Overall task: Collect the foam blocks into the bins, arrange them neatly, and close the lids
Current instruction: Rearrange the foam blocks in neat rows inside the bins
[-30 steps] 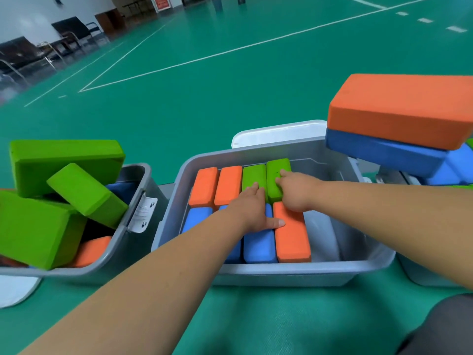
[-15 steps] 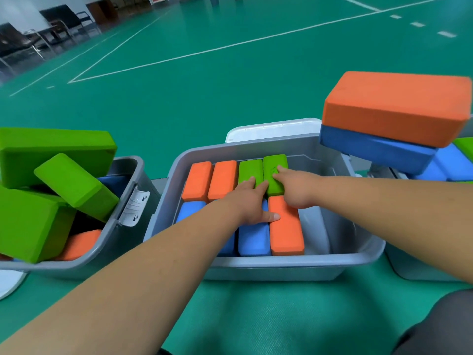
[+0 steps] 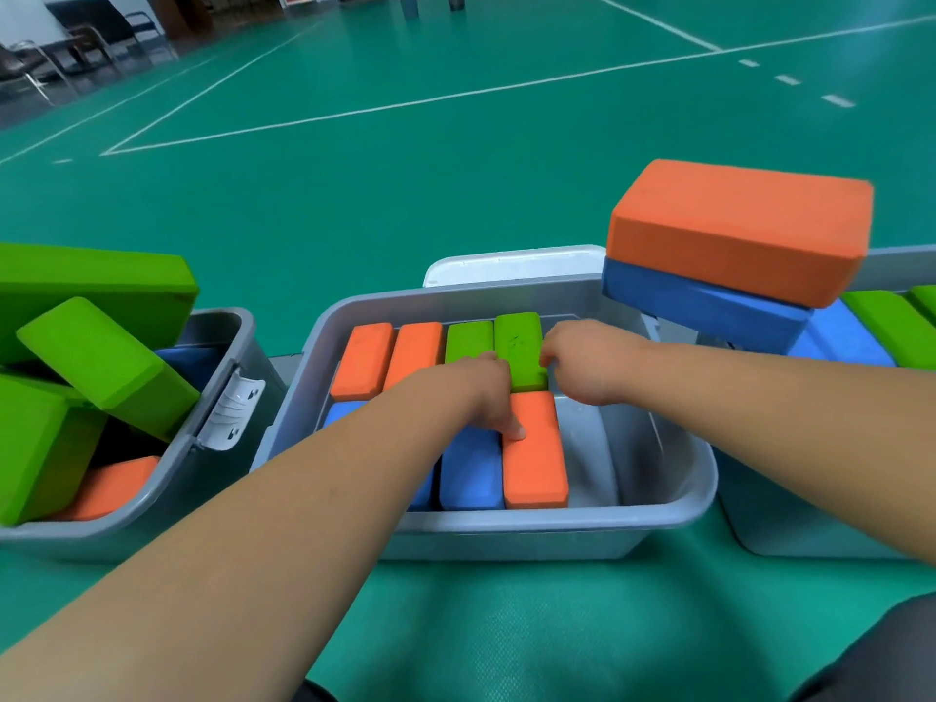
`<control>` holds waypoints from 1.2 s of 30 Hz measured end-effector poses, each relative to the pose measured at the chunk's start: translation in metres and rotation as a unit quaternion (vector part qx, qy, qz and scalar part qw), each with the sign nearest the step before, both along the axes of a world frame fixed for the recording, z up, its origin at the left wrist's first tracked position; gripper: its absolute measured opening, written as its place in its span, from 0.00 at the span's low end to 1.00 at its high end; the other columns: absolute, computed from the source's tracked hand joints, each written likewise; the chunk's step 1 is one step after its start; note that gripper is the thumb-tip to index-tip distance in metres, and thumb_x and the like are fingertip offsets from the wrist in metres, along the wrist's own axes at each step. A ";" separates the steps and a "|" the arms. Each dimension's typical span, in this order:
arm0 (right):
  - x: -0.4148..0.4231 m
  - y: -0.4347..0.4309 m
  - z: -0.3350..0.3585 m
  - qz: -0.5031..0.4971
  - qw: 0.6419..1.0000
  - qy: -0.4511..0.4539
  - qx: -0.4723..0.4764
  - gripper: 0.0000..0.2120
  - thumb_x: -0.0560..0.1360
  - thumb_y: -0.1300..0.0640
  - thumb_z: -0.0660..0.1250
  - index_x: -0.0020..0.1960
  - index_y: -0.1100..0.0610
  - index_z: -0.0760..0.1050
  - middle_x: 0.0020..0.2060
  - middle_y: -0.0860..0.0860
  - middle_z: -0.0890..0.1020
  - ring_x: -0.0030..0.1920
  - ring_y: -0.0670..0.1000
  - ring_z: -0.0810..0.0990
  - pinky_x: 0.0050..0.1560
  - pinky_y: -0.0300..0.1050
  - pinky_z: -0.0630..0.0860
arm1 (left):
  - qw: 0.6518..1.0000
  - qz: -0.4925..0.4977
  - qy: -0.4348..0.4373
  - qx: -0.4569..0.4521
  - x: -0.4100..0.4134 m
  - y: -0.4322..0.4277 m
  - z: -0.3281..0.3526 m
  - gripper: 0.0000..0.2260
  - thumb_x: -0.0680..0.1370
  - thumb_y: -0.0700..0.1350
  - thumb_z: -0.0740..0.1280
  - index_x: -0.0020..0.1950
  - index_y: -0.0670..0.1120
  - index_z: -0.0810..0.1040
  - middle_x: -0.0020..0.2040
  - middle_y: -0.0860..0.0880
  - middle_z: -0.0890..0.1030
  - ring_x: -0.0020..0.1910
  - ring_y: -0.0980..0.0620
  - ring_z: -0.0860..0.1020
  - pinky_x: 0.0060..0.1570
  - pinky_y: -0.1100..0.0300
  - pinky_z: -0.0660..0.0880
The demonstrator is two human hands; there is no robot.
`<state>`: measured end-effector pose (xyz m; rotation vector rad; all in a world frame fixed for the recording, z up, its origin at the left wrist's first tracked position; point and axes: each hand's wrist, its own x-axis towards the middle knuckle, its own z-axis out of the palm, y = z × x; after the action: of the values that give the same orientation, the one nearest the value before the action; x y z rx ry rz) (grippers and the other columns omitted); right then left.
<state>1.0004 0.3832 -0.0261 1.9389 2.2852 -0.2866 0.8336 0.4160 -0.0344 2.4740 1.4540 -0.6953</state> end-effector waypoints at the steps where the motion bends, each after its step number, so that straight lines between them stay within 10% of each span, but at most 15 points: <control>1: 0.002 -0.004 0.012 -0.002 1.000 0.012 0.027 0.19 0.71 0.59 0.60 0.56 0.53 0.85 0.56 0.55 0.84 0.55 0.59 0.83 0.56 0.56 0.81 | 1.000 0.007 -0.004 0.003 0.003 0.000 0.003 0.37 0.75 0.64 0.74 0.75 0.42 0.69 0.78 0.43 0.67 0.69 0.40 0.75 0.63 0.48 0.75; 8: 0.052 -0.020 0.077 -0.048 0.970 0.072 0.229 0.23 0.73 0.50 0.52 0.53 0.50 0.84 0.53 0.52 0.83 0.55 0.57 0.80 0.55 0.56 0.79 | 0.975 0.011 -0.207 0.083 0.034 0.016 0.026 0.23 0.78 0.55 0.71 0.67 0.42 0.74 0.67 0.41 0.75 0.64 0.41 0.76 0.58 0.52 0.74; 16: 0.115 -0.045 0.091 -0.137 0.922 0.032 0.362 0.15 0.78 0.49 0.63 0.59 0.54 0.81 0.59 0.55 0.79 0.57 0.63 0.75 0.61 0.55 0.73 | 0.875 -0.083 -0.377 0.291 0.105 0.019 0.054 0.39 0.74 0.45 0.74 0.82 0.43 0.60 0.82 0.41 0.59 0.73 0.36 0.69 0.71 0.42 0.69; 22: 0.152 -0.056 0.075 -0.371 0.889 0.056 0.261 0.37 0.82 0.34 0.56 0.79 0.61 0.61 0.77 0.68 0.60 0.73 0.71 0.66 0.73 0.64 0.63 | 0.897 0.003 -0.416 0.147 0.130 0.023 0.035 0.47 0.75 0.49 0.76 0.85 0.57 0.48 0.84 0.40 0.51 0.81 0.39 0.60 0.75 0.44 0.67; 26: 0.167 -0.055 0.063 -0.458 0.854 0.169 0.182 0.44 0.79 0.29 0.51 0.83 0.58 0.48 0.72 0.66 0.71 0.69 0.70 0.72 0.69 0.64 0.69 | 0.858 -0.005 -0.495 0.139 0.130 0.028 0.034 0.42 0.74 0.43 0.74 0.84 0.53 0.57 0.78 0.45 0.66 0.75 0.46 0.68 0.74 0.51 0.67; 32: 0.162 -0.056 0.078 -0.376 0.817 0.316 0.300 0.34 0.82 0.44 0.61 0.81 0.59 0.55 0.69 0.63 0.72 0.66 0.64 0.75 0.65 0.57 0.71 | 0.781 0.104 -0.606 0.107 0.118 0.023 0.041 0.33 0.73 0.45 0.69 0.78 0.51 0.66 0.65 0.48 0.72 0.52 0.57 0.81 0.60 0.51 0.79; 36: 0.143 -0.049 0.101 -0.368 0.767 0.388 0.354 0.30 0.77 0.48 0.64 0.76 0.59 0.64 0.68 0.58 0.71 0.64 0.60 0.73 0.67 0.53 0.68 | 0.794 0.136 -0.582 0.107 0.096 0.017 0.048 0.40 0.74 0.47 0.70 0.83 0.46 0.56 0.62 0.46 0.74 0.48 0.57 0.78 0.49 0.64 0.73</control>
<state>1.1434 0.3337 0.0749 3.6933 1.9694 -0.3832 0.9291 0.4330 0.0133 1.9673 1.2543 0.9676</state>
